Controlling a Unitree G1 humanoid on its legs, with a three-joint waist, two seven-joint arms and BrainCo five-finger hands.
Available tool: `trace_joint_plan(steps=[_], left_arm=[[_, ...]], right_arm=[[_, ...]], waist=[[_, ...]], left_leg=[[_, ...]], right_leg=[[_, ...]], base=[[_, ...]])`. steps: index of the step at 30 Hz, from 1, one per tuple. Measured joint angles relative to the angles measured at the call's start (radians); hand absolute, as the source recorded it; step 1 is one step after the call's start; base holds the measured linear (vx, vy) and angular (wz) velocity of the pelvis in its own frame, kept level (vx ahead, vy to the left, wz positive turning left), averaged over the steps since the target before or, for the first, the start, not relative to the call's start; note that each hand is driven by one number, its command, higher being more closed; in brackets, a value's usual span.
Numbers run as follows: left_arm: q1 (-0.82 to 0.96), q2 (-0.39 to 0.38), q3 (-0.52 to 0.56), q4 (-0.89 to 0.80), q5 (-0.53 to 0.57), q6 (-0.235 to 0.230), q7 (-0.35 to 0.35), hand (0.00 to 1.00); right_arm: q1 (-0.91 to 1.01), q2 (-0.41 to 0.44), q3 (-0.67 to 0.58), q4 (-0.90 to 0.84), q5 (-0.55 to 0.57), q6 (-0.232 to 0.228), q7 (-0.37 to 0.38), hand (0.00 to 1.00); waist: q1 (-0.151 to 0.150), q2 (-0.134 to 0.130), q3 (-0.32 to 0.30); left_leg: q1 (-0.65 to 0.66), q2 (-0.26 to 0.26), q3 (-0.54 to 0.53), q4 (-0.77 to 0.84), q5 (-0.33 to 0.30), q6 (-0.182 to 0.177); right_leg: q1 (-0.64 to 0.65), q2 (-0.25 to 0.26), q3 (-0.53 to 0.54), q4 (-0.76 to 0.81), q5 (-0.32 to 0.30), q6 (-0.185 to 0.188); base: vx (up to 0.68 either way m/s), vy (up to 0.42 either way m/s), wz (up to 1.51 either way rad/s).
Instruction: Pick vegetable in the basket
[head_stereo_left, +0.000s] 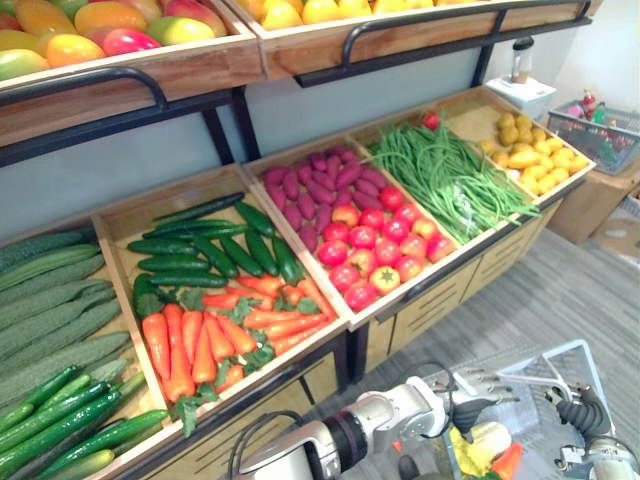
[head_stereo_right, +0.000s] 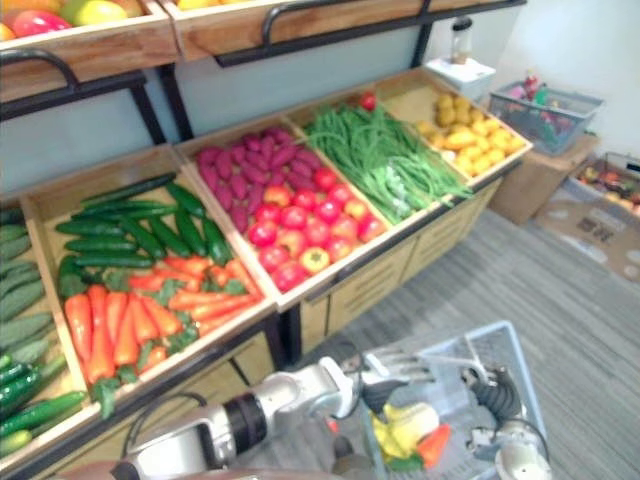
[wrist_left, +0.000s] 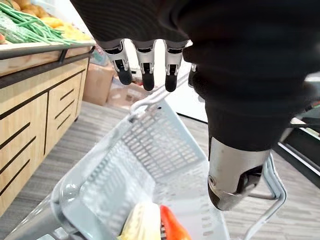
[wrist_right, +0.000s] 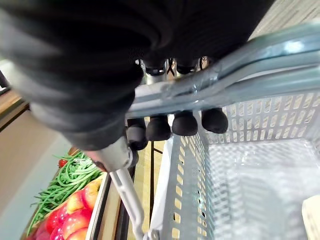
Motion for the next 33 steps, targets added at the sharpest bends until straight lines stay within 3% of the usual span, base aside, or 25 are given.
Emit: trace_joint_plan(steps=[3,5,7,9,11,13,17,19,25,33], left_arm=[[0.004,0.016,0.016,-0.063,-0.012,0.002,-0.001,0.0],[0.02,0.072,0.036,-0.225,-0.061,-0.013,0.0,0.0],[0.065,0.137,0.074,-0.396,-0.123,-0.034,0.001,0.0],[0.196,0.259,0.155,-0.629,-0.261,-0.076,0.009,0.0],[0.275,0.318,0.216,-0.725,-0.325,-0.094,0.009,0.0],[0.437,0.404,0.376,-0.886,-0.417,-0.107,0.015,0.0],[0.651,0.433,0.662,-1.041,-0.518,-0.115,0.078,0.0],[0.735,0.434,0.775,-1.064,-0.529,-0.116,0.112,0.0],[0.91,0.391,0.937,-1.005,-0.527,-0.115,0.171,0.0],[0.954,0.262,1.121,-0.522,-0.529,-0.106,0.251,0.0]], right_arm=[[-0.014,0.01,-0.003,0.043,0.0,0.0,-0.006,1.0],[-0.016,0.025,-0.004,0.081,-0.001,0.0,-0.026,1.0],[-0.018,0.037,-0.016,0.123,-0.002,0.0,-0.035,1.0],[-0.033,0.041,-0.045,0.221,-0.003,-0.004,-0.044,1.0],[-0.047,0.041,-0.061,0.274,-0.003,-0.009,-0.048,1.0],[-0.076,0.041,-0.092,0.383,-0.003,-0.02,-0.071,1.0],[-0.108,0.037,-0.113,0.508,-0.014,-0.026,-0.095,1.0],[-0.118,0.036,-0.118,0.561,-0.014,-0.027,-0.111,1.0],[-0.136,0.014,-0.142,0.68,-0.013,-0.036,-0.133,1.0],[-0.124,0.019,-0.17,0.789,0.001,-0.04,-0.198,1.0]], waist=[[0.004,-0.001,0.001],[0.009,-0.004,0.004],[0.029,-0.007,0.006],[0.052,-0.007,0.006],[0.064,-0.007,0.006],[0.081,-0.007,0.006],[0.097,-0.007,0.006],[0.116,-0.009,0.005],[0.14,0.002,-0.001],[0.152,0.013,-0.02]], left_leg=[[-0.002,0.0,-0.015,-0.002,0.001,0.001],[-0.003,0.001,-0.041,-0.002,0.001,0.003],[-0.001,0.003,-0.057,-0.002,0.002,0.003],[-0.003,0.002,-0.086,-0.001,0.003,0.005],[-0.005,0.003,-0.09,0.0,0.003,0.005],[-0.012,-0.001,-0.112,0.0,0.006,0.009],[-0.021,-0.013,-0.151,0.001,0.01,0.015],[-0.02,-0.016,-0.166,0.001,0.01,0.016],[-0.042,-0.032,-0.228,0.001,0.022,0.032],[-0.059,-0.047,-0.334,0.001,0.043,0.04]], right_leg=[[0.006,-0.002,-0.009,0.0,-0.002,0.001],[0.021,-0.005,-0.033,0.003,-0.009,-0.001],[0.025,-0.006,-0.044,0.018,-0.021,-0.001],[0.037,-0.01,-0.069,0.019,-0.028,0.0],[0.037,-0.01,-0.071,0.018,-0.028,0.0],[0.039,-0.014,-0.09,0.016,-0.029,0.0],[0.057,-0.026,-0.118,0.002,-0.029,0.0],[0.07,-0.031,-0.135,-0.003,-0.029,0.0],[0.077,-0.048,-0.203,0.002,-0.035,-0.009],[0.103,-0.072,-0.31,0.033,-0.08,-0.012]], base=[[-0.01,-0.043,0.11],[-0.01,-0.041,0.3],[-0.01,-0.046,0.27],[0.02,-0.043,0.31],[0.02,-0.027,0.13],[0.03,-0.03,0.25],[0.02,-0.017,0.29],[0.0,-0.011,0.22],[0.0,-0.024,0.3],[0.0,-0.025,0.39]])
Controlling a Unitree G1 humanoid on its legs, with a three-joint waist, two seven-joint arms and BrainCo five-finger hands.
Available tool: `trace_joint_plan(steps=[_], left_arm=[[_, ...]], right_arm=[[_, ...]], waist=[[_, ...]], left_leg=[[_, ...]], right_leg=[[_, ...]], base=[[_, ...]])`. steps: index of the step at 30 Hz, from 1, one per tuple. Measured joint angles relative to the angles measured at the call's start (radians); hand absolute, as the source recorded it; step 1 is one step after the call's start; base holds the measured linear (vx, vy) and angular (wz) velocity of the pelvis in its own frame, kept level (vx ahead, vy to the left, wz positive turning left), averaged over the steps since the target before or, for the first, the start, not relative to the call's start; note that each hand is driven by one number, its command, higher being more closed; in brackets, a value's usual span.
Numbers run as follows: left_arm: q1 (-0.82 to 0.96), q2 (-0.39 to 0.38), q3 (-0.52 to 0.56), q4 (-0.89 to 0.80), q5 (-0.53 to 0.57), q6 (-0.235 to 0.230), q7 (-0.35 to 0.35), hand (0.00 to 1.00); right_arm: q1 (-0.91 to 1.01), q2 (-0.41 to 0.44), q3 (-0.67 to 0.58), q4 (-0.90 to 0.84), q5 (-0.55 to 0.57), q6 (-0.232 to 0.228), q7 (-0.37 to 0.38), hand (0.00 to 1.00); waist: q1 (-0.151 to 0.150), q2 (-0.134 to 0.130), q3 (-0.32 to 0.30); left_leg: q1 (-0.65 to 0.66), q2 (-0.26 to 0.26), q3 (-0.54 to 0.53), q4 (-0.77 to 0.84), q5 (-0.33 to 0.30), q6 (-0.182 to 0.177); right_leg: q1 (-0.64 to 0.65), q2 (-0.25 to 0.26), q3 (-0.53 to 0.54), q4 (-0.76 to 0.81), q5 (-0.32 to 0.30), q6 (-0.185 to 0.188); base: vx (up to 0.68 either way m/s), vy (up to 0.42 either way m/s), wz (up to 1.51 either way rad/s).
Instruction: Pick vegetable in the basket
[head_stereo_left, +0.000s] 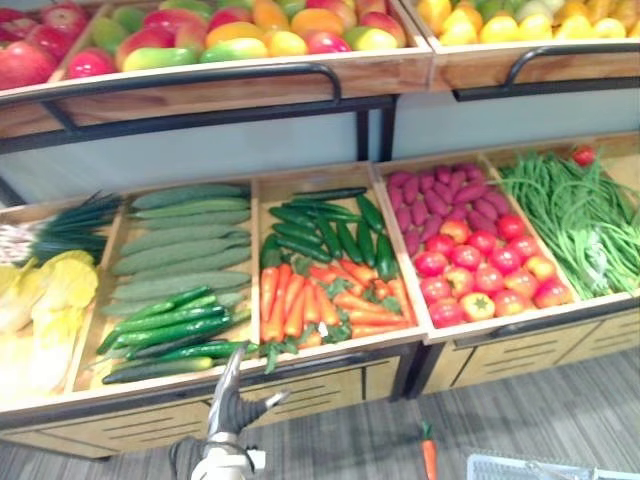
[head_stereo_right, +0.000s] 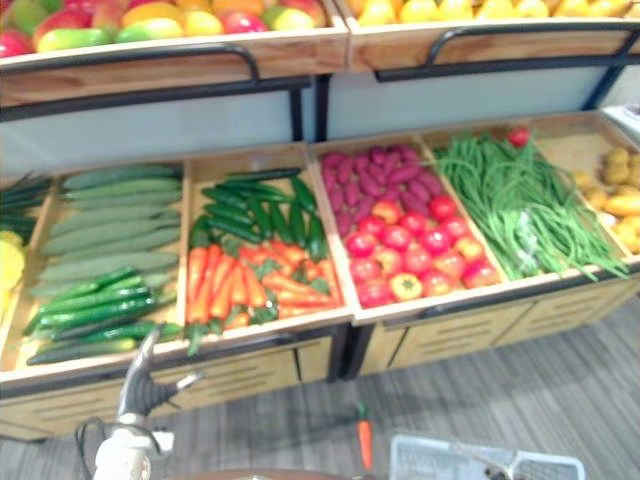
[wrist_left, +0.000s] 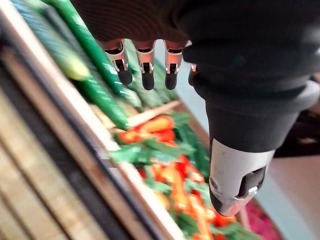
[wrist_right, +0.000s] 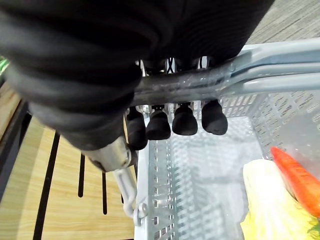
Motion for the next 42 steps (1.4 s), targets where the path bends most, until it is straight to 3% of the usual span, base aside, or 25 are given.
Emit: trace_joint_plan(steps=[3,9,12,15,18,22,26,28,30,32,35,36,37,38,39,40,41,42], left_arm=[[-0.002,-0.014,0.041,0.154,0.001,0.0,0.009,0.0],[-0.048,-0.063,0.187,0.459,0.005,0.077,0.067,0.0],[-0.077,-0.067,0.223,0.597,0.005,0.089,0.076,0.0],[-0.126,-0.067,0.275,0.745,-0.001,0.128,0.075,0.0],[-0.162,-0.065,0.329,0.853,-0.071,0.175,0.029,0.0],[-0.178,-0.054,0.375,0.913,-0.29,0.228,-0.141,0.0],[-0.194,-0.06,0.361,0.92,-0.345,0.231,-0.235,0.0],[-0.207,-0.063,0.355,0.921,-0.354,0.231,-0.256,0.0],[-0.226,-0.062,0.332,0.921,-0.354,0.231,-0.278,0.0],[-0.257,-0.064,0.304,0.922,-0.354,0.232,-0.286,0.0],[-0.308,-0.061,0.282,0.926,-0.354,0.232,-0.272,0.0],[-0.315,-0.061,0.272,0.921,-0.351,0.231,-0.26,0.0],[-0.323,-0.061,0.267,0.919,-0.346,0.232,-0.242,0.0],[-0.326,-0.061,0.266,0.914,-0.334,0.229,-0.235,0.0],[-0.331,-0.057,0.263,0.906,-0.333,0.228,-0.234,0.0],[-0.338,-0.045,0.243,0.896,-0.332,0.224,-0.233,0.0],[-0.34,-0.032,0.224,0.896,-0.332,0.219,-0.239,0.0],[-0.335,-0.03,0.216,0.899,-0.332,0.219,-0.24,0.0]], right_arm=[[-0.009,0.005,0.0,0.003,0.006,-0.001,-0.012,1.0],[-0.021,0.039,-0.029,0.017,0.007,-0.02,-0.053,1.0],[-0.03,0.043,-0.035,0.032,0.007,-0.02,-0.069,1.0],[-0.039,0.048,-0.056,0.039,0.006,-0.02,-0.071,1.0],[-0.075,0.045,-0.078,0.075,-0.003,-0.016,-0.072,1.0],[-0.121,0.037,-0.087,0.11,-0.011,0.011,-0.058,1.0],[-0.129,0.036,-0.091,0.111,-0.013,0.028,-0.021,1.0],[-0.135,0.036,-0.111,0.111,-0.012,0.037,-0.015,1.0],[-0.145,0.035,-0.147,0.109,-0.011,0.043,-0.01,1.0],[-0.151,0.036,-0.155,0.091,-0.005,0.044,0.002,1.0],[-0.146,0.082,-0.139,-0.011,-0.003,0.043,0.005,1.0],[-0.14,0.102,-0.108,-0.059,-0.003,0.043,0.003,1.0],[-0.142,0.128,-0.064,-0.116,-0.003,0.04,0.002,1.0],[-0.151,0.15,-0.026,-0.141,-0.001,0.03,0.004,1.0],[-0.164,0.156,-0.003,-0.143,-0.002,0.027,0.005,1.0],[-0.163,0.153,0.01,-0.144,-0.002,0.024,0.0,1.0],[-0.161,0.143,0.017,-0.135,-0.002,0.024,0.002,1.0],[-0.161,0.139,0.023,-0.127,-0.002,0.023,0.002,1.0]], waist=[[0.018,-0.001,-0.004],[0.025,-0.012,-0.015],[0.032,-0.013,-0.018],[0.033,-0.014,-0.018],[0.029,-0.015,-0.019],[0.024,-0.015,-0.018],[0.01,-0.016,-0.017],[0.009,-0.018,-0.007],[0.008,-0.01,0.027],[0.005,0.0,0.065],[0.002,-0.011,0.099],[-0.009,-0.013,0.101],[-0.014,-0.014,0.108],[-0.01,0.004,0.133],[-0.013,-0.008,0.155],[-0.015,-0.021,0.182],[-0.01,-0.027,0.191],[-0.01,-0.027,0.191]], left_leg=[[0.001,0.001,-0.007,0.0,0.004,0.0],[0.001,0.001,-0.026,-0.001,0.013,-0.001],[0.001,0.0,-0.025,-0.001,0.014,-0.001],[0.001,0.001,-0.024,-0.003,0.015,-0.001],[0.002,0.002,-0.017,-0.002,0.015,-0.002],[0.015,0.009,0.018,-0.001,0.009,-0.009],[0.033,0.015,0.046,0.0,0.0,-0.013],[0.027,0.02,0.068,0.071,-0.048,-0.011],[-0.015,0.05,0.088,0.26,-0.156,-0.008],[-0.042,0.071,0.103,0.371,-0.216,-0.004],[-0.094,0.096,0.182,0.448,-0.256,0.01],[-0.124,0.107,0.228,0.478,-0.272,0.02],[-0.149,0.142,0.292,0.49,-0.279,0.036],[-0.143,0.176,0.392,0.465,-0.263,0.062],[-0.132,0.183,0.426,0.452,-0.255,0.069],[-0.106,0.184,0.49,0.42,-0.234,0.074],[-0.075,0.189,0.561,0.39,-0.209,0.069],[-0.063,0.193,0.594,0.377,-0.201,0.068]], right_leg=[[0.004,0.001,-0.007,0.0,0.0,0.0],[0.019,0.0,-0.028,-0.006,0.0,0.0],[0.021,0.0,-0.028,-0.016,0.0,0.0],[0.021,0.0,-0.027,-0.018,0.0,0.001],[0.021,0.003,-0.017,-0.025,0.005,0.006],[0.019,0.012,0.018,-0.036,0.013,0.008],[0.02,0.02,0.045,-0.033,0.014,0.007],[0.02,0.016,0.068,-0.002,0.009,0.003],[0.016,0.019,0.096,0.065,-0.016,-0.001],[0.0,0.024,0.126,0.116,-0.028,0.002],[-0.08,0.029,0.216,0.136,0.002,0.021],[-0.126,0.046,0.24,0.137,0.036,0.016],[-0.189,0.072,0.242,0.117,0.124,-0.009],[-0.205,0.088,0.181,0.085,0.196,-0.044],[-0.225,0.082,0.102,0.175,0.155,-0.082],[-0.253,0.047,-0.048,0.369,0.039,-0.147],[-0.247,0.012,-0.143,0.515,-0.018,-0.158],[-0.236,-0.005,-0.172,0.565,-0.035,-0.156]], base=[[0.0,-0.022,0.1],[-0.01,-0.01,0.09],[0.0,0.0,0.0],[0.0,0.0,0.0],[0.01,-0.002,-0.08],[0.01,-0.002,-0.25],[0.02,-0.014,-0.23],[0.03,0.007,-0.31],[-0.01,0.012,-0.35],[-0.09,0.043,-0.46],[-0.18,0.104,-0.8],[-0.26,0.134,-1.35],[-0.33,0.151,-1.98],[-0.27,0.112,-1.94],[-0.28,0.087,-1.75],[-0.21,0.098,-1.57],[-0.19,0.103,-1.59],[-0.14,0.086,-1.61]])
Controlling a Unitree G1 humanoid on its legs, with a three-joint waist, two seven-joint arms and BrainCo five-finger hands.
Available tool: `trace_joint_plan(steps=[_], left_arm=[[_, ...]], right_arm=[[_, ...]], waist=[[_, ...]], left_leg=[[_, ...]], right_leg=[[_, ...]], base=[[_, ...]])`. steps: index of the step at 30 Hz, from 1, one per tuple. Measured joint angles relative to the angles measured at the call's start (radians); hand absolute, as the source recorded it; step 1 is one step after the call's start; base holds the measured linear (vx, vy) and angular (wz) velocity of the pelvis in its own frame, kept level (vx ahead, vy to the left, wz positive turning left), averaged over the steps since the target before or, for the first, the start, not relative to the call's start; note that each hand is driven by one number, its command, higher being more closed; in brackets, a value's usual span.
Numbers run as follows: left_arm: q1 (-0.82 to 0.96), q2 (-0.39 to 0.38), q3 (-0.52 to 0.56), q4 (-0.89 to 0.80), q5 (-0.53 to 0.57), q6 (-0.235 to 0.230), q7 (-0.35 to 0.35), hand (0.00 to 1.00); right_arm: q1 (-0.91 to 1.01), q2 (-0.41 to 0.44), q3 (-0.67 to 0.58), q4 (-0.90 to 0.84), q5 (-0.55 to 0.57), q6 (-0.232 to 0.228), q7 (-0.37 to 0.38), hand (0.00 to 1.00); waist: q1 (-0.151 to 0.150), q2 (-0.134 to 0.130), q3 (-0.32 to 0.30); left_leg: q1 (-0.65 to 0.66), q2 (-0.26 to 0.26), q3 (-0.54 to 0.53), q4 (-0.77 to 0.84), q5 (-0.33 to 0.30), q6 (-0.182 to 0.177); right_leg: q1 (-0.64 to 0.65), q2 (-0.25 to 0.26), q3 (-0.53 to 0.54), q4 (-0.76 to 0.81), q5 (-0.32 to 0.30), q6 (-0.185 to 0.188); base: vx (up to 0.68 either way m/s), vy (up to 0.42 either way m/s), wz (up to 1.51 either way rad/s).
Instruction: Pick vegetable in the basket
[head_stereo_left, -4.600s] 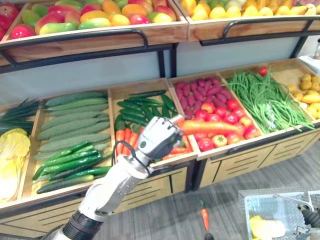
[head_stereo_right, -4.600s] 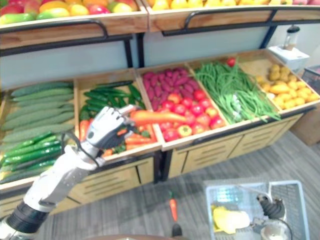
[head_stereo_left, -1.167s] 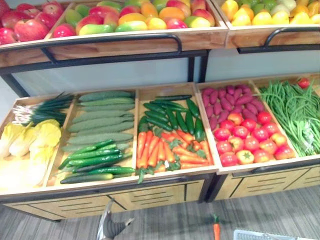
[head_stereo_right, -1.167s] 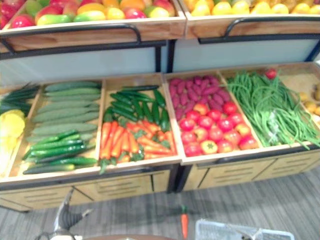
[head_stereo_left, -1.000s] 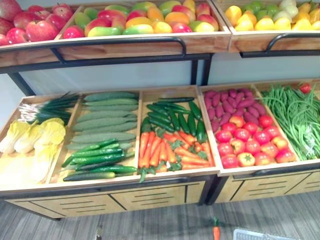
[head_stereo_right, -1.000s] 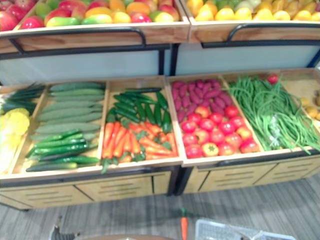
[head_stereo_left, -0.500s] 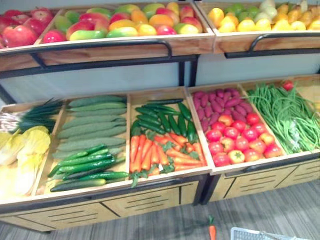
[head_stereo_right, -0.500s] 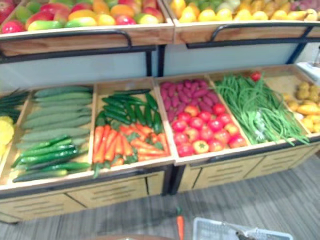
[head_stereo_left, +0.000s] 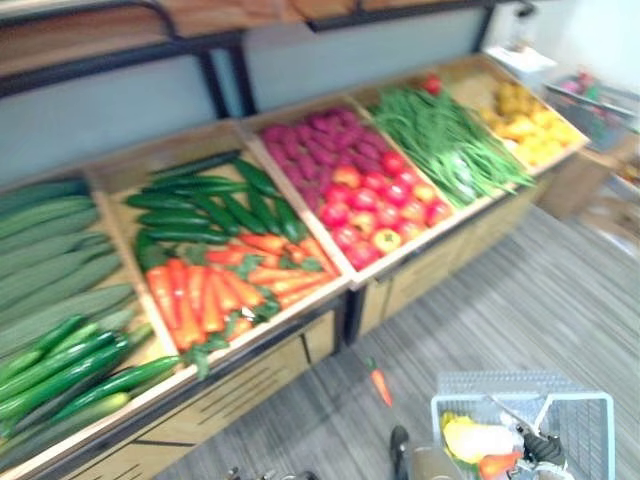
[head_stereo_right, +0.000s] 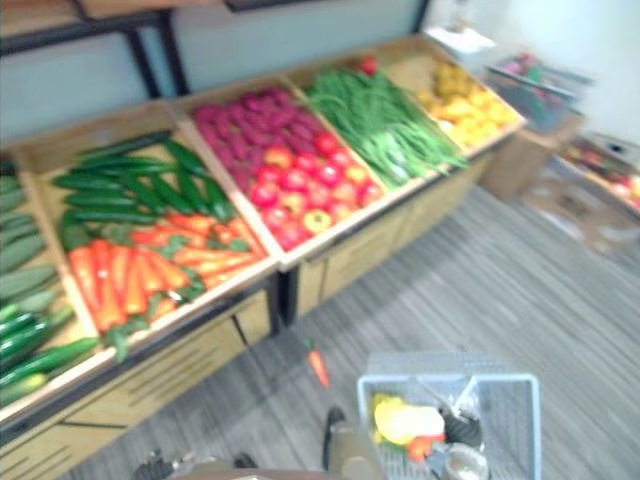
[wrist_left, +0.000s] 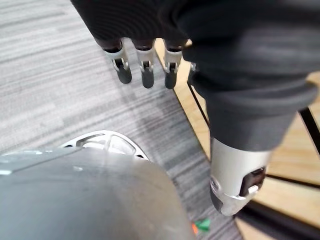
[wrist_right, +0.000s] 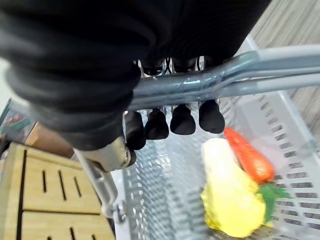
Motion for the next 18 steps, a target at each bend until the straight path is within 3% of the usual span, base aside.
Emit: trace_joint_plan(steps=[3,5,6,7,8,9,12,16,18], left_arm=[[0.005,0.008,-0.014,0.0,0.0,0.0,0.001,0.0],[0.005,0.013,-0.007,-0.002,-0.001,0.0,0.001,0.0],[0.006,0.016,-0.006,-0.003,-0.001,0.0,0.002,0.0],[0.004,0.019,-0.004,-0.004,-0.001,0.001,0.003,0.0],[0.003,0.011,0.003,-0.007,-0.001,0.002,0.002,0.0],[0.007,-0.006,0.008,-0.007,0.0,0.005,0.002,0.0],[0.011,-0.034,0.033,0.0,0.001,0.014,0.011,0.0],[0.012,-0.044,0.032,0.002,0.001,0.014,0.033,0.0],[0.017,-0.039,0.035,-0.001,0.0,0.013,0.035,0.0]], right_arm=[[-0.008,-0.011,0.029,0.033,-0.003,0.0,0.001,1.0],[-0.013,-0.023,0.029,0.061,-0.006,0.004,-0.002,1.0],[-0.014,-0.025,0.029,0.07,-0.006,0.004,0.0,1.0],[-0.014,-0.027,0.029,0.081,-0.006,0.005,0.001,1.0],[-0.014,-0.036,0.028,0.084,-0.005,0.012,0.001,1.0],[-0.012,-0.047,0.028,0.082,-0.001,0.02,0.0,1.0],[0.005,-0.053,0.031,0.084,0.0,0.032,-0.002,1.0],[0.098,-0.047,0.029,0.088,0.002,0.039,-0.003,1.0],[0.115,-0.044,0.032,0.087,0.001,0.04,-0.003,1.0]], waist=[[0.0,-0.003,-0.003],[0.01,-0.009,-0.007],[0.017,-0.014,-0.01],[0.021,-0.021,-0.017],[0.022,-0.006,-0.021],[0.022,0.021,-0.037],[0.021,0.047,-0.05],[0.014,0.058,-0.063],[0.019,0.048,-0.061]], left_leg=[[0.027,0.03,0.139,-0.011,0.021,-0.01],[0.028,0.073,0.219,0.022,0.029,-0.022],[0.025,0.094,0.244,0.044,0.029,-0.022],[0.011,0.123,0.258,0.073,0.032,-0.023],[0.005,0.142,0.27,0.079,0.049,-0.032],[-0.01,0.165,0.275,0.064,0.087,-0.028],[0.022,0.218,0.313,0.074,0.152,-0.036],[0.082,0.308,0.306,0.187,0.209,-0.044],[0.08,0.327,0.203,0.274,0.265,-0.027]], right_leg=[[0.095,-0.096,-0.038,0.099,-0.018,0.014],[0.177,-0.173,-0.073,0.027,0.001,0.038],[0.201,-0.186,-0.077,-0.033,0.021,0.059],[0.214,-0.155,-0.072,-0.111,0.002,0.111],[0.224,-0.119,-0.079,-0.18,-0.013,0.133],[0.227,-0.074,-0.071,-0.26,-0.014,0.135],[0.265,-0.002,-0.04,-0.401,-0.016,0.138],[0.353,0.04,-0.033,-0.461,-0.018,0.135],[0.375,0.031,0.015,-0.459,-0.027,0.12]], base=[[-0.11,-0.009,-1.43],[-0.05,-0.174,-1.23],[-0.05,-0.304,-1.06],[-0.06,-0.362,-0.91],[-0.1,-0.439,-1.02],[-0.1,-0.429,-1.14],[-0.03,-0.304,-0.91],[0.06,-0.177,-0.36],[0.02,-0.062,-0.58]])
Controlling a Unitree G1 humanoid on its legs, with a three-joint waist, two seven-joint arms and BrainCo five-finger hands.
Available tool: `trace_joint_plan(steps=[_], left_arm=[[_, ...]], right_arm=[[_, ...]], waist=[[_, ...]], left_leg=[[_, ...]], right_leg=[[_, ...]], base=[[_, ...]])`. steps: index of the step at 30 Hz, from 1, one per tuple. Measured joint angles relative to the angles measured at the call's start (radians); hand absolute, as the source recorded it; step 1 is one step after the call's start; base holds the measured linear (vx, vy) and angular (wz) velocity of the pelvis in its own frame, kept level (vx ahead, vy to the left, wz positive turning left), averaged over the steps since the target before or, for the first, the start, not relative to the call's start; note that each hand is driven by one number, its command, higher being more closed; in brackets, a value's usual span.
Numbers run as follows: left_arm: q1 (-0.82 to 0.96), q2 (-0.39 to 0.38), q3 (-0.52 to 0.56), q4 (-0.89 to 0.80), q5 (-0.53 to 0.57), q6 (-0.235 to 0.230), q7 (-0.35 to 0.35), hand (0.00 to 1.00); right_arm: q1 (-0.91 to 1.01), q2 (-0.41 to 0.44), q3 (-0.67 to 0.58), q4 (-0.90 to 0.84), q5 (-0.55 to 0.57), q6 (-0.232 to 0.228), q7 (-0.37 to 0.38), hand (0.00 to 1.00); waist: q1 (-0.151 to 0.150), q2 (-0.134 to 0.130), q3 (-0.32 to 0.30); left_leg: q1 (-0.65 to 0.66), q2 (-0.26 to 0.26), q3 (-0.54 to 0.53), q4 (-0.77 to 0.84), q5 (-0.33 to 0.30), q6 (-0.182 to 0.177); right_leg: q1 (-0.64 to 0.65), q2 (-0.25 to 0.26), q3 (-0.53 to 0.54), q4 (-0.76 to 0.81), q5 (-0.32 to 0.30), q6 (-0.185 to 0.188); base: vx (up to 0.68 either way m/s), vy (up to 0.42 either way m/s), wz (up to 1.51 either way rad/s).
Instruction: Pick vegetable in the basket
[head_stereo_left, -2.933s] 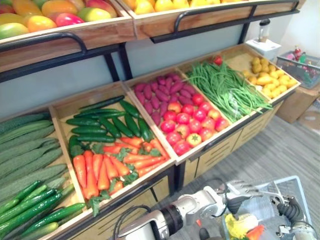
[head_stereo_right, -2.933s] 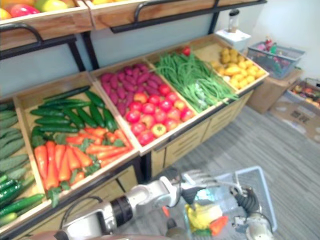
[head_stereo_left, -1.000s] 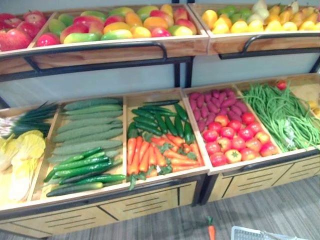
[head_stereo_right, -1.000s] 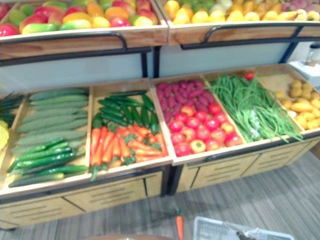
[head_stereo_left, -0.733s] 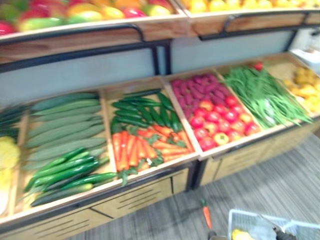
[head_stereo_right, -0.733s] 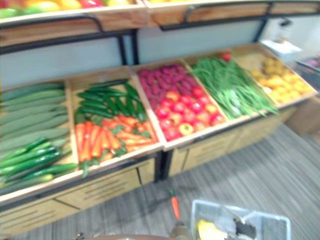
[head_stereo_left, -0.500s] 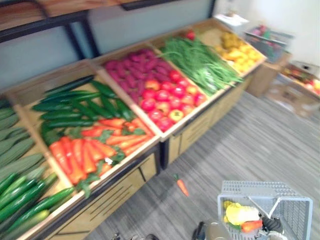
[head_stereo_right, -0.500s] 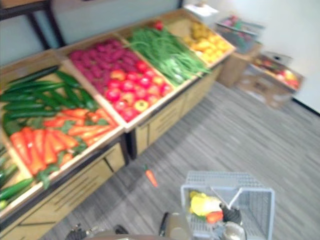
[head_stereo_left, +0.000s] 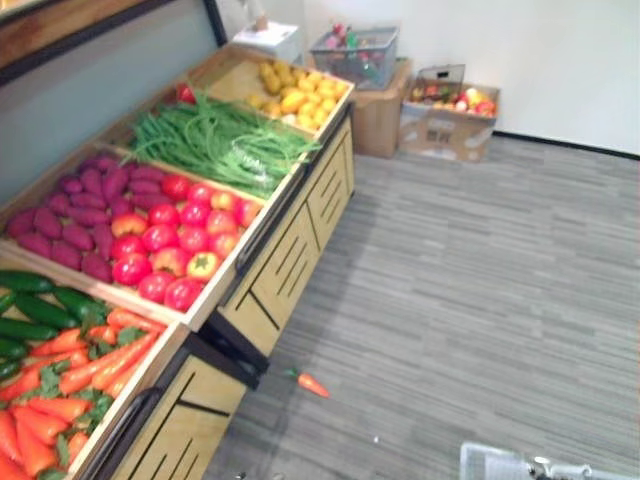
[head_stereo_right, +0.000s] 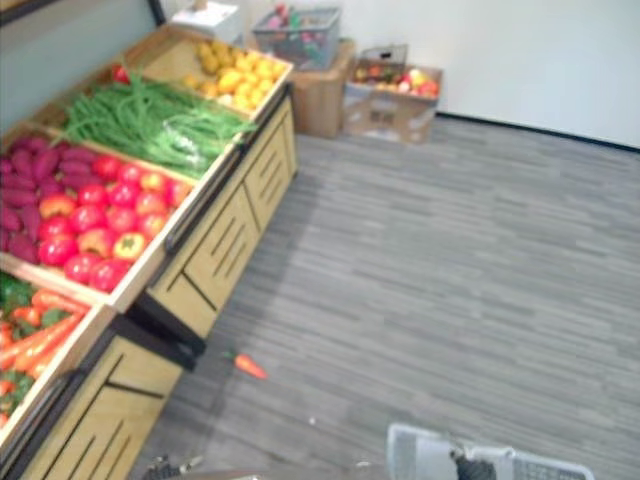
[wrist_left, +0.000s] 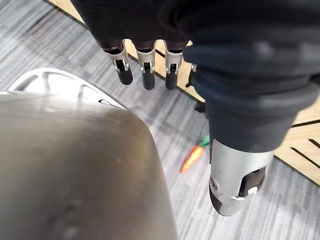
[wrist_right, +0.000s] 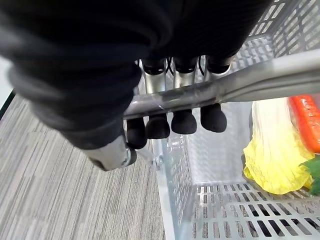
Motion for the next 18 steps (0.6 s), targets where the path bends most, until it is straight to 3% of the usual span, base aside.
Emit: trace_joint_plan(steps=[1,2,3,4,5,6,7,9,11,15,18], left_arm=[[0.007,0.004,0.01,-0.002,-0.002,-0.002,0.008,0.0],[0.0,0.0,0.016,-0.001,-0.003,-0.002,0.017,0.0],[0.003,-0.004,0.015,0.0,-0.004,-0.002,0.021,0.0],[0.012,-0.012,0.015,0.002,-0.006,-0.002,0.029,0.0],[0.025,-0.021,0.016,0.002,-0.008,-0.003,0.034,0.0],[0.033,-0.026,0.016,0.003,-0.01,-0.003,0.036,0.0],[0.042,-0.013,0.019,0.002,-0.015,-0.003,0.037,0.0],[0.035,0.015,0.016,0.002,-0.017,-0.007,0.038,0.0],[0.023,0.034,0.017,0.002,-0.017,-0.016,0.038,0.0],[0.019,0.022,0.016,0.021,-0.011,-0.016,0.041,0.0],[0.016,0.003,0.017,0.021,-0.002,-0.017,0.043,0.0]], right_arm=[[-0.01,0.006,0.001,-0.001,0.0,0.001,-0.006,1.0],[-0.029,-0.002,0.005,-0.007,0.0,0.0,-0.017,1.0],[-0.036,-0.006,0.006,-0.006,0.001,-0.001,-0.023,1.0],[-0.048,-0.009,0.009,-0.007,0.001,-0.009,-0.025,1.0],[-0.06,-0.015,0.023,-0.006,-0.002,-0.018,-0.024,1.0],[-0.063,-0.023,0.036,-0.006,-0.002,-0.024,-0.02,1.0],[-0.066,-0.002,0.049,-0.005,-0.002,-0.029,-0.015,1.0],[-0.075,0.031,0.057,-0.004,-0.001,-0.037,-0.012,1.0],[-0.085,0.037,0.055,-0.002,0.002,-0.048,-0.009,1.0],[-0.111,0.01,0.057,0.005,-0.002,-0.062,-0.001,1.0],[-0.112,-0.007,0.039,0.046,-0.001,-0.048,-0.001,1.0]], waist=[[0.006,-0.021,0.005],[0.007,-0.031,0.008],[0.012,-0.033,0.01],[0.035,-0.035,0.008],[0.048,-0.027,0.01],[0.054,-0.017,0.011],[0.06,-0.021,-0.002],[0.056,-0.087,-0.002],[0.057,-0.104,-0.004],[0.055,-0.084,-0.011],[0.055,-0.067,-0.021]], left_leg=[[-0.064,-0.045,-0.182,0.044,-0.047,-0.059],[-0.114,-0.19,-0.423,-0.021,-0.143,-0.106],[-0.127,-0.262,-0.524,-0.066,-0.174,-0.117],[-0.128,-0.367,-0.676,-0.176,-0.202,-0.12],[-0.118,-0.419,-0.777,-0.277,-0.179,-0.111],[-0.119,-0.429,-0.814,-0.311,-0.159,-0.107],[-0.103,-0.443,-0.861,-0.309,-0.21,-0.116],[-0.118,-0.477,-0.901,-0.309,-0.212,-0.116],[-0.139,-0.48,-0.866,-0.322,-0.229,-0.093],[-0.134,-0.483,-0.79,-0.347,-0.226,-0.087],[-0.116,-0.486,-0.787,-0.379,-0.219,-0.091]], right_leg=[[0.002,-0.031,0.06,0.01,-0.009,-0.015],[-0.017,-0.073,0.119,0.03,-0.009,-0.015],[-0.027,-0.087,0.146,0.039,-0.009,-0.015],[-0.044,-0.099,0.2,0.044,-0.009,-0.015],[-0.053,-0.084,0.24,0.042,-0.009,-0.014],[-0.058,-0.067,0.252,0.036,-0.008,-0.009],[-0.065,-0.059,0.28,0.012,-0.01,0.024],[-0.088,-0.083,0.306,-0.017,-0.01,0.025],[-0.13,-0.087,0.346,-0.043,0.006,0.047],[-0.178,-0.09,0.419,-0.093,0.026,0.085],[-0.19,-0.083,0.442,-0.093,0.027,0.084]], base=[[-0.04,0.08,-0.91],[-0.05,0.147,-1.01],[-0.02,0.255,-1.21],[0.04,0.298,-1.44],[0.06,0.321,-1.45],[0.08,0.335,-1.21],[0.08,0.252,-0.76],[0.02,0.153,-0.54],[-0.12,0.114,-0.59],[-0.13,0.021,-0.64],[-0.03,-0.032,-0.24]])
